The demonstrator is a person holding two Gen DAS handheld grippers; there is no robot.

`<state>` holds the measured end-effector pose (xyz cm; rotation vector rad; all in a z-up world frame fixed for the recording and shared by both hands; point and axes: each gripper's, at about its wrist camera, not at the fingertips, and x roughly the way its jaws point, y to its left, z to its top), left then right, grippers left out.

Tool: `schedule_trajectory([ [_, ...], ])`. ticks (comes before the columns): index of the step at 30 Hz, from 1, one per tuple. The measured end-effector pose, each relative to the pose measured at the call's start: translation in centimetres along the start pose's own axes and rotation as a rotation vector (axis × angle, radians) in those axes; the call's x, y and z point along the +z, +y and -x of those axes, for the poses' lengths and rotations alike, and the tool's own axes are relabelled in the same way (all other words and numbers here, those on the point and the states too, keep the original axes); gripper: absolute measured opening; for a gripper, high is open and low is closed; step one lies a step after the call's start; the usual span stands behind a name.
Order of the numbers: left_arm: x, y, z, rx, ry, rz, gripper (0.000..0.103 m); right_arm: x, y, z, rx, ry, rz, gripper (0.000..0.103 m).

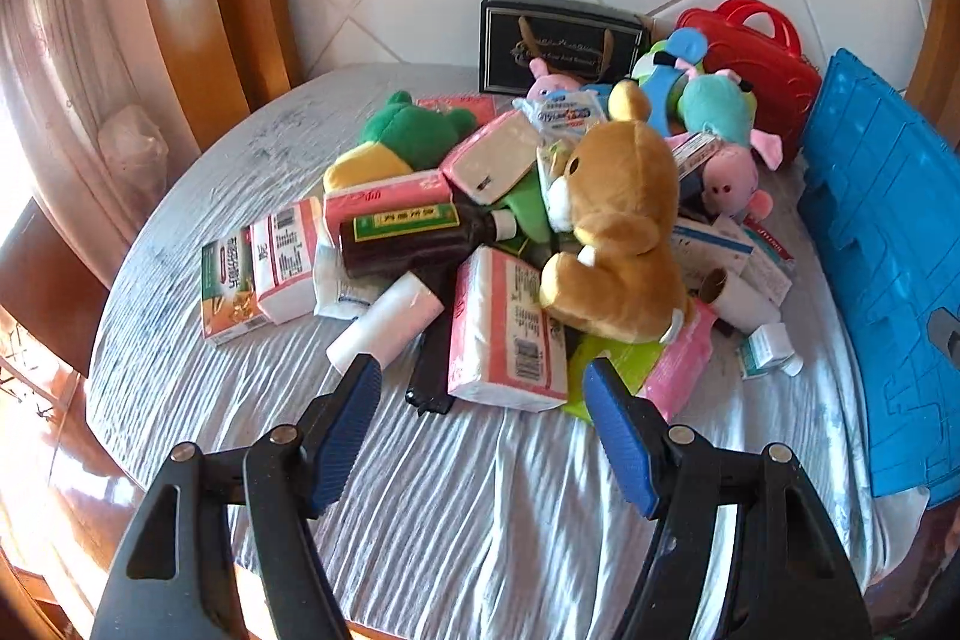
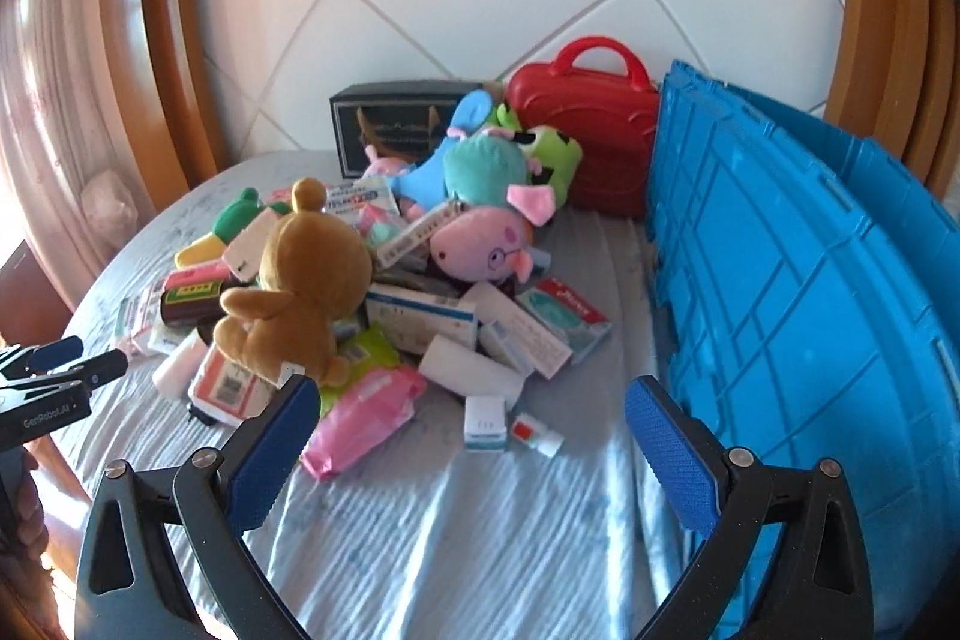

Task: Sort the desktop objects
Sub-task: 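Move both tools back to the pile on the bed, then grasp the pink-and-white tissue pack with the left tool while the right tool grasps a white box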

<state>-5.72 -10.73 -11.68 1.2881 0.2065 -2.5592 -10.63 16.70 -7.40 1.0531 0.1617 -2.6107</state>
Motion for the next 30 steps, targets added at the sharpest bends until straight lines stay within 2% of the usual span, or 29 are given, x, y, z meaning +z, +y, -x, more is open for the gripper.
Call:
schedule_trajectory([
  [9, -2.0, 0.1, -6.8, -0.039, 0.125, -0.020, 0.069, -3.6, -0.6, -7.0, -0.041, 0.191, -0.051, 0.103],
  [15, -1.2, -1.4, -9.9, -0.046, 0.169, -0.056, 0.069, -5.1, -1.3, -9.5, -0.060, 0.269, -0.068, 0.103],
  [20, -0.2, -2.8, -13.3, -0.026, 0.232, -0.084, 0.070, -5.1, -1.7, -11.4, -0.078, 0.300, -0.069, 0.103],
  [23, -0.1, -3.4, -14.8, 0.041, 0.238, -0.114, 0.070, -5.0, -1.8, -12.7, -0.077, 0.313, -0.074, 0.103],
  [25, -0.1, -3.5, -15.5, 0.039, 0.238, -0.112, 0.079, -5.0, -2.0, -13.7, -0.076, 0.325, -0.076, 0.103],
  [30, 0.3, -3.9, -16.8, 0.043, 0.237, -0.101, 0.089, -4.9, -2.3, -16.6, -0.066, 0.355, -0.085, 0.103],
])
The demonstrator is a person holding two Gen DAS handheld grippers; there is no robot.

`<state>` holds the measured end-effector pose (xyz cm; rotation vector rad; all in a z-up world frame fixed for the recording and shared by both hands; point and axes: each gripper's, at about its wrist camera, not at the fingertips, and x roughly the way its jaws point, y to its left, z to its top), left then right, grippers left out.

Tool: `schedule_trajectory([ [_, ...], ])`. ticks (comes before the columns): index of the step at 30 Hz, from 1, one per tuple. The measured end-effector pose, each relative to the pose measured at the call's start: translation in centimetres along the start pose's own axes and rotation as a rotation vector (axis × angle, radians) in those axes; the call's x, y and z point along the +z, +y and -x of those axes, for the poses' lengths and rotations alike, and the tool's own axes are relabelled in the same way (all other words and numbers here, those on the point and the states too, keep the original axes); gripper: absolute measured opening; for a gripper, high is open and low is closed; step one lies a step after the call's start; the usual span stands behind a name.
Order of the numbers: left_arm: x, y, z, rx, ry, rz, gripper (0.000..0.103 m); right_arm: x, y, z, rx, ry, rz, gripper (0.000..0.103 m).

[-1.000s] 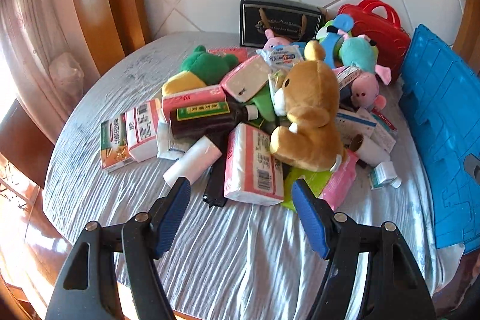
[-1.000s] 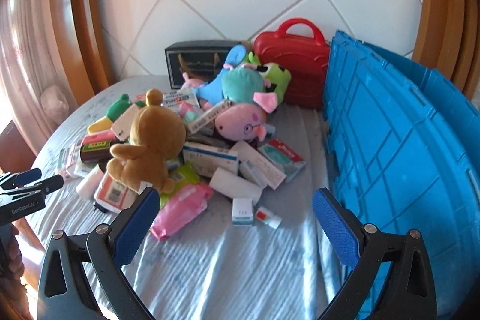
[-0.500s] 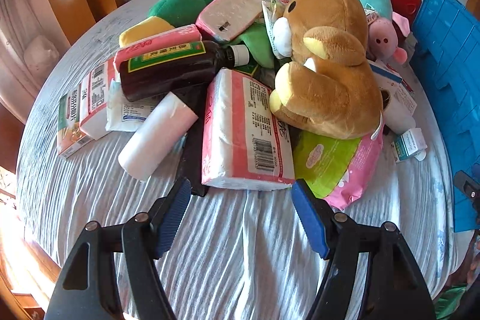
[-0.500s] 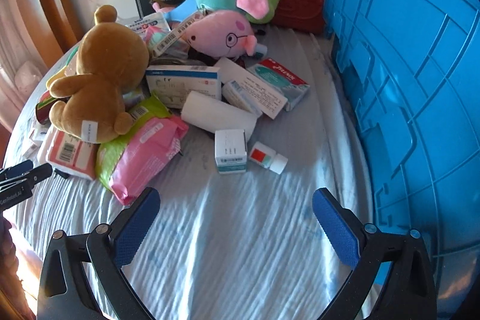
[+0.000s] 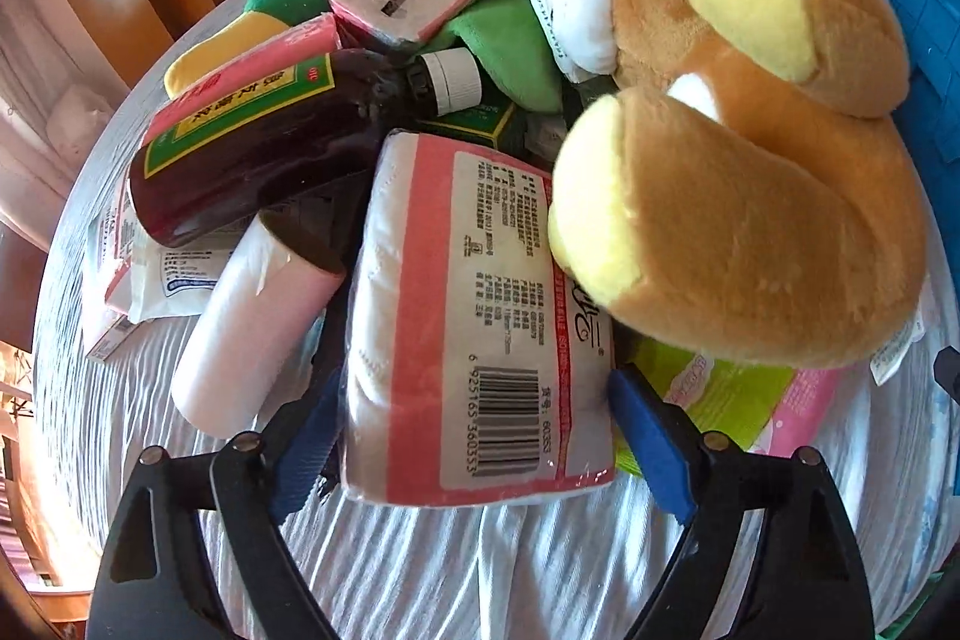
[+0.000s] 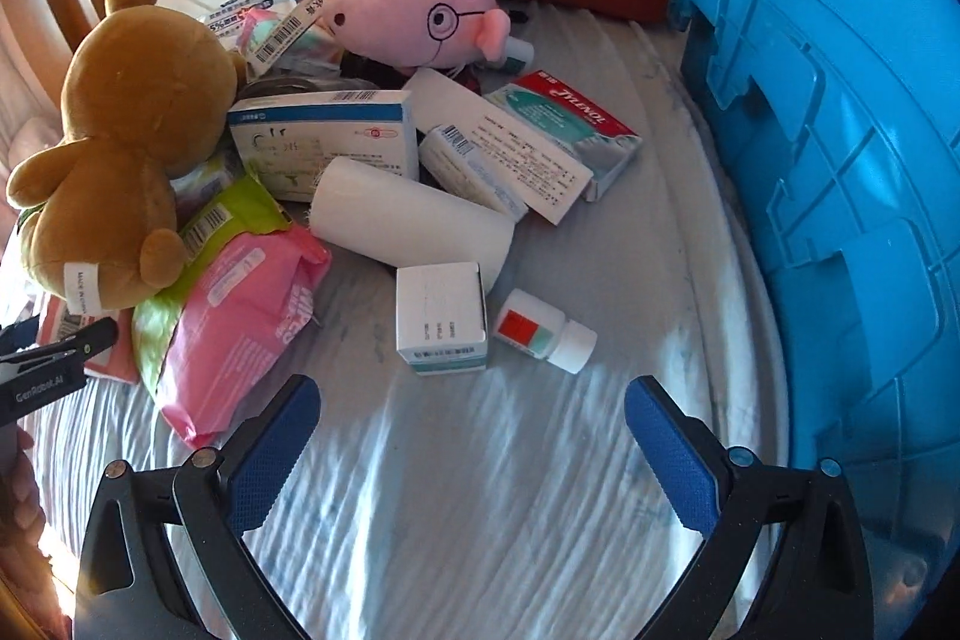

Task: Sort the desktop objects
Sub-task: 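Grasp the pink-and-white tissue pack with the left tool while the right tool grasps a white box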

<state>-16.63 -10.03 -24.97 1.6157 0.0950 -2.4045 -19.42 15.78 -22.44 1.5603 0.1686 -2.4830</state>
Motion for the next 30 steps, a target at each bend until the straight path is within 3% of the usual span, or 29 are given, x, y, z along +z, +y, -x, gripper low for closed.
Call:
schedule_trajectory([
  [6, 0.0, 0.2, -0.7, -0.010, -0.010, 0.011, 0.092, 1.1, 0.2, -2.9, 0.001, 0.029, -0.026, 0.102],
  [8, 0.0, 0.3, -1.1, -0.007, -0.005, 0.014, 0.093, 1.3, 0.2, -3.6, -0.006, 0.038, -0.023, 0.094],
  [10, 0.1, 0.0, -1.1, 0.006, -0.010, 0.004, 0.093, 1.4, 0.2, -4.2, -0.002, 0.045, -0.027, 0.065],
  [14, -0.3, 0.1, -0.5, -0.005, -0.024, 0.011, 0.087, 1.4, 0.3, -5.1, 0.015, 0.059, -0.027, 0.048],
  [15, -0.5, 0.2, -0.3, -0.011, -0.021, 0.011, 0.085, 1.4, 0.4, -5.1, 0.017, 0.062, -0.023, 0.037],
  [23, -2.7, 0.9, 1.8, -0.047, -0.012, 0.024, 0.082, 0.2, 0.9, -3.3, 0.028, 0.043, 0.002, 0.036],
  [30, -4.4, 2.2, 6.3, -0.040, -0.072, 0.052, 0.082, -0.7, 1.3, -0.4, 0.036, -0.005, 0.019, 0.036],
])
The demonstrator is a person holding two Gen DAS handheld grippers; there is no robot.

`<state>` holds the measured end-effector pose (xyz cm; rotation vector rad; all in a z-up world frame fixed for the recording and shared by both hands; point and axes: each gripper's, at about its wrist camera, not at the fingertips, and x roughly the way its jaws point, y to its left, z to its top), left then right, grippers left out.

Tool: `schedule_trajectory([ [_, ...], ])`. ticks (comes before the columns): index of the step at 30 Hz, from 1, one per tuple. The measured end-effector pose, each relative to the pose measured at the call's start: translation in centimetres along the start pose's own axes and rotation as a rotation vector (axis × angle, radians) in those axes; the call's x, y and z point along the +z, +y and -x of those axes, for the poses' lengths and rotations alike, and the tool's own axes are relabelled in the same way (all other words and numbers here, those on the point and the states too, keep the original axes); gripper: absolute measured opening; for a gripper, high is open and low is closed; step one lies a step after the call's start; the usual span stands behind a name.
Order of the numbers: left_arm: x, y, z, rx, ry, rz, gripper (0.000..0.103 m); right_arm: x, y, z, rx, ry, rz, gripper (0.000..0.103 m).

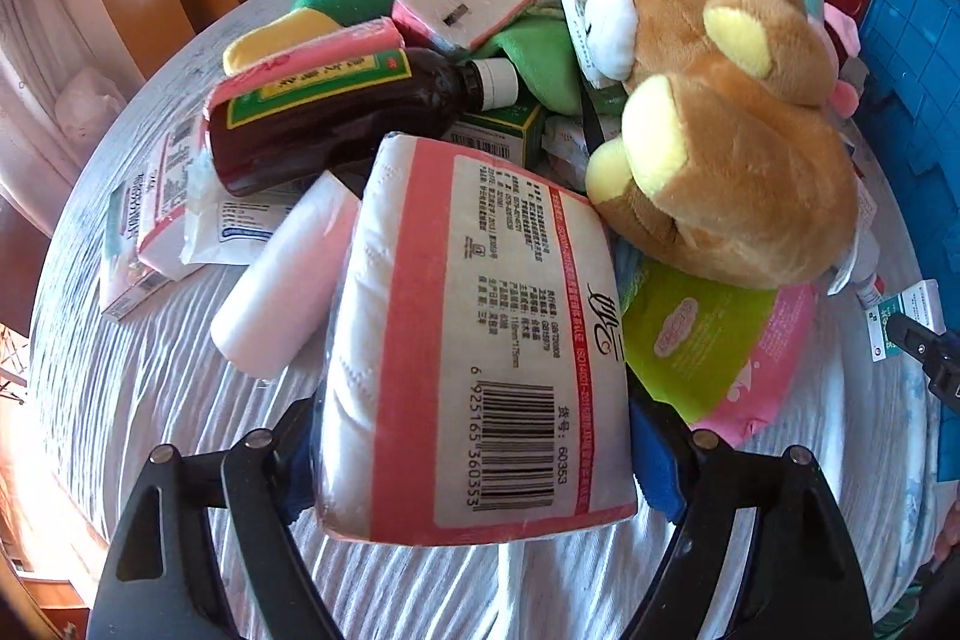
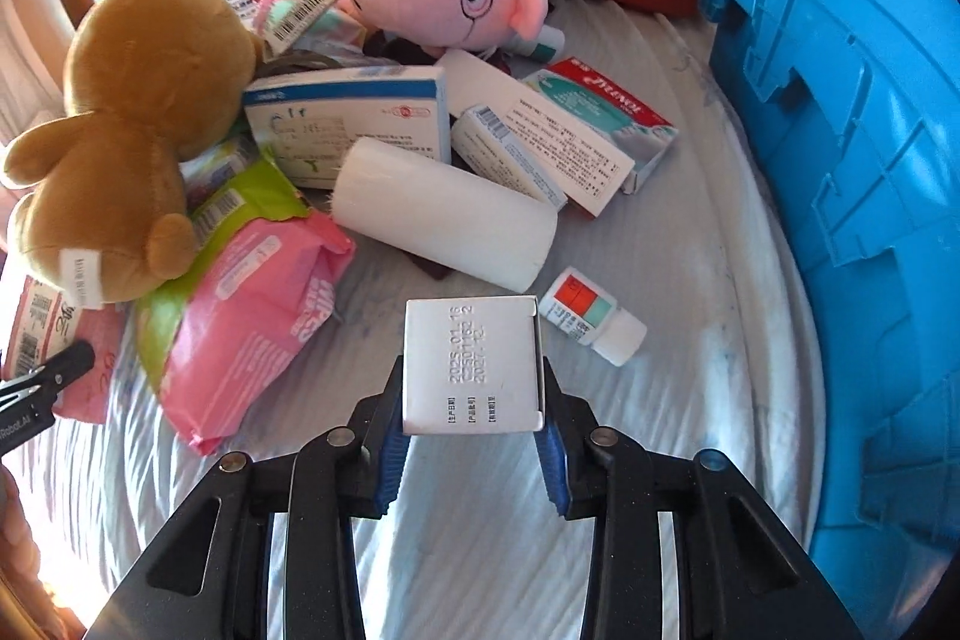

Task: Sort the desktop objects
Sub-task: 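Grasp the pink-and-white tissue pack with the left tool while the right tool grasps a white box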

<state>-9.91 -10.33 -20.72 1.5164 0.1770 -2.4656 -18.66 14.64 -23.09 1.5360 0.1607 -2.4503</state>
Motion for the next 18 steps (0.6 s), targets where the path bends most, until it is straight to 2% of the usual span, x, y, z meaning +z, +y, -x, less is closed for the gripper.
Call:
schedule_trajectory([
  [5, -0.6, 1.2, 5.0, 0.003, -0.088, 0.017, 0.082, -0.4, 0.5, 3.2, 0.003, -0.062, 0.011, 0.036],
  [7, -0.3, 0.1, 6.5, -0.001, -0.123, 0.017, 0.082, -0.4, 0.5, 4.4, 0.004, -0.089, 0.017, 0.036],
  [11, -0.2, 0.6, 8.1, -0.021, -0.195, 0.011, 0.082, -0.2, 1.0, 7.2, 0.012, -0.150, 0.023, 0.036],
  [18, 1.9, -1.1, 12.5, -0.059, -0.295, -0.026, 0.082, 0.4, 1.7, 13.5, 0.023, -0.281, 0.039, 0.036],
])
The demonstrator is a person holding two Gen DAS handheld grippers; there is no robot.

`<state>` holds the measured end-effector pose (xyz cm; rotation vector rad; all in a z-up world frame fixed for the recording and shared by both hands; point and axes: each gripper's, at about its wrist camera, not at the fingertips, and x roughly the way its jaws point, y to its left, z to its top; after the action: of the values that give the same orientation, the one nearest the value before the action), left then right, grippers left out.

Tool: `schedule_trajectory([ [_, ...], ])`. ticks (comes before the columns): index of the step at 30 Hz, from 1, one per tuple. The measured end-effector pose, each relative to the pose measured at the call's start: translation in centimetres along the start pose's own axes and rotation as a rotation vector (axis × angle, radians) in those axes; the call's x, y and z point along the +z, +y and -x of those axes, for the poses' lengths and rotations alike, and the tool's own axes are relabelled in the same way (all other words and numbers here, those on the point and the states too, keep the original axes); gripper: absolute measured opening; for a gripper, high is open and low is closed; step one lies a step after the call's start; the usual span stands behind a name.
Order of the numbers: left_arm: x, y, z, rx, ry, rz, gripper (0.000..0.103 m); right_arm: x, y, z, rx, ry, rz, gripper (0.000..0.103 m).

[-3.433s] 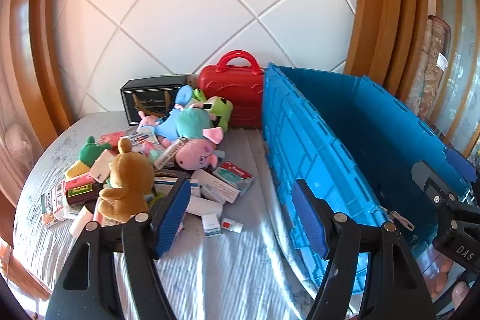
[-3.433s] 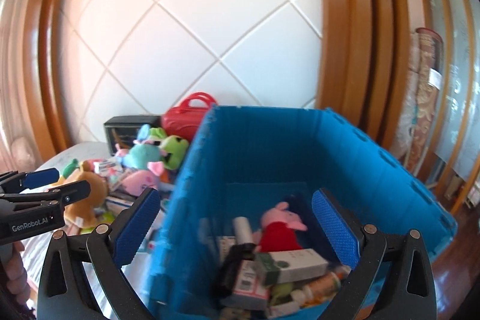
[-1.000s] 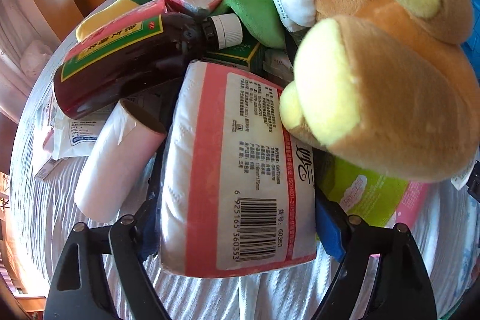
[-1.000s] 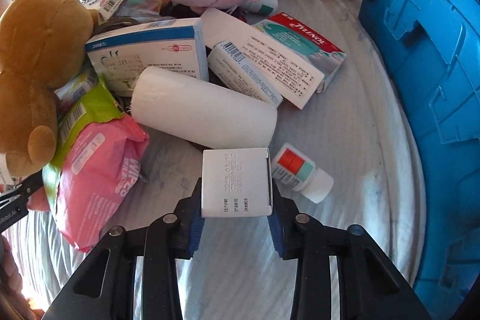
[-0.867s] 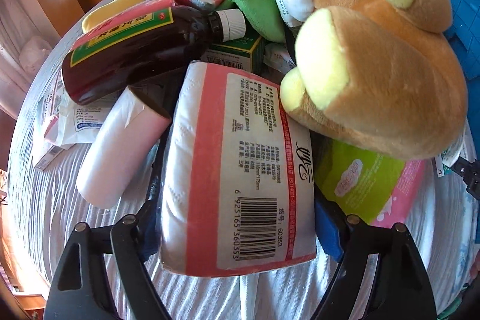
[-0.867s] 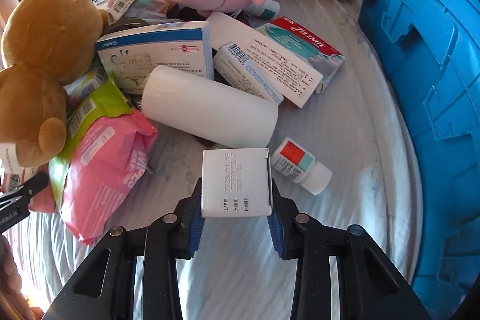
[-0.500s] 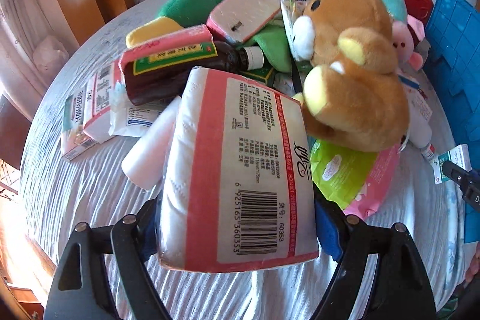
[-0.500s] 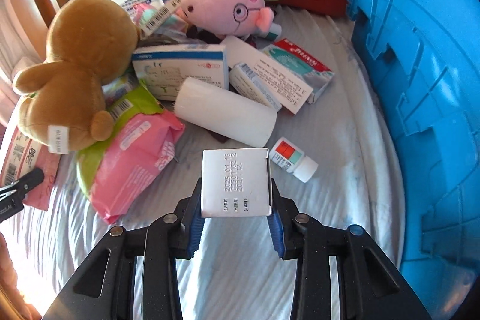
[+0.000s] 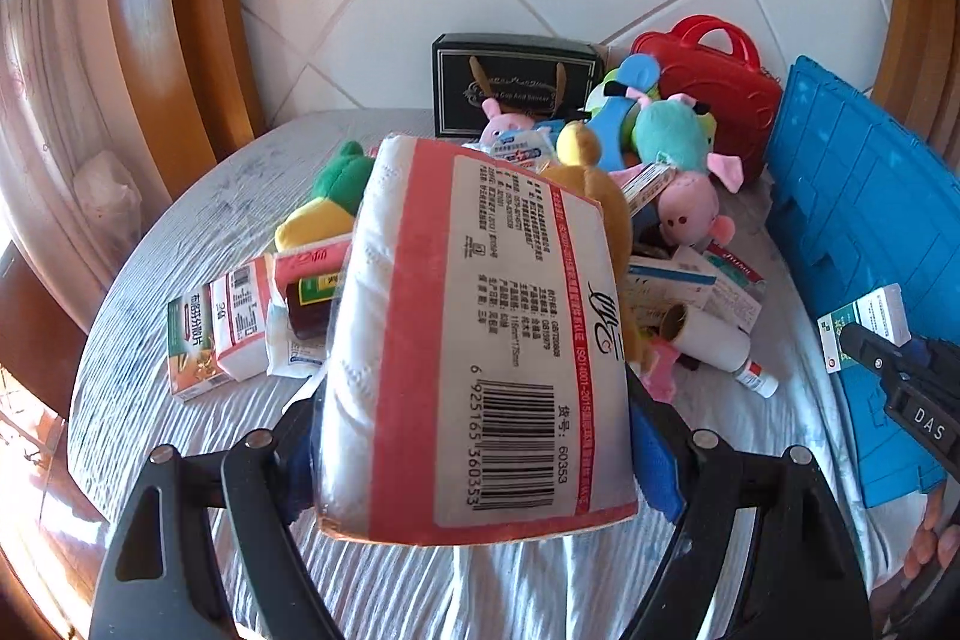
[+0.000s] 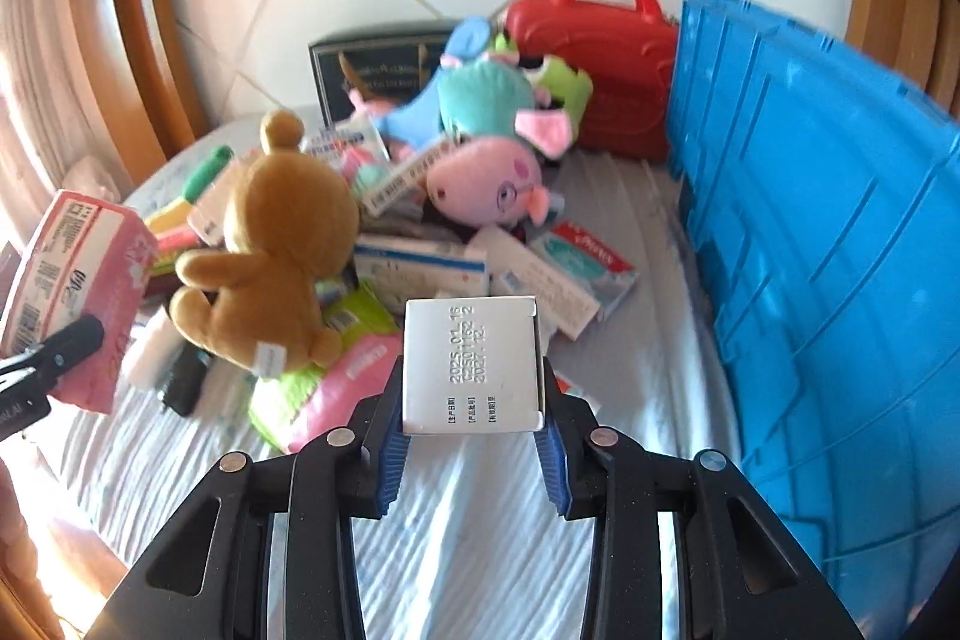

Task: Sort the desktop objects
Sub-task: 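Grasp the pink-and-white tissue pack with the left tool while the right tool grasps a white box, then carry the tissue pack and white box over the blue crate with both tools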

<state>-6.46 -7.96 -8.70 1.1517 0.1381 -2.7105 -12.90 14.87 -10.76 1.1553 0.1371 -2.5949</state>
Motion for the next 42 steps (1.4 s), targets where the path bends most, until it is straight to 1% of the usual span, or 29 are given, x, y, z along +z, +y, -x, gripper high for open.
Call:
schedule_trajectory([
  [10, 2.0, -4.7, 3.9, -0.043, -0.111, -0.060, 0.082, 2.9, -0.6, 8.1, -0.004, -0.190, 0.007, 0.036],
  [14, 2.8, -7.0, 4.9, -0.068, -0.137, -0.080, 0.082, 3.3, -1.5, 10.6, -0.022, -0.245, 0.004, 0.036],
  [19, 3.4, -10.8, 5.9, -0.115, -0.163, -0.122, 0.082, 3.4, -3.6, 12.9, -0.061, -0.283, -0.009, 0.036],
  [27, 4.0, -18.9, 7.8, -0.199, -0.202, -0.207, 0.082, 2.8, -8.6, 16.9, -0.138, -0.344, -0.048, 0.036],
  [32, 4.1, -23.8, 8.8, -0.243, -0.218, -0.249, 0.082, 2.1, -12.8, 19.4, -0.185, -0.375, -0.084, 0.036],
  [37, 4.7, -29.6, 10.0, -0.282, -0.229, -0.293, 0.082, 1.3, -17.3, 21.5, -0.234, -0.394, -0.114, 0.036],
  [42, 5.5, -35.2, 10.4, -0.309, -0.216, -0.326, 0.082, 0.6, -21.8, 22.8, -0.279, -0.398, -0.132, 0.036],
])
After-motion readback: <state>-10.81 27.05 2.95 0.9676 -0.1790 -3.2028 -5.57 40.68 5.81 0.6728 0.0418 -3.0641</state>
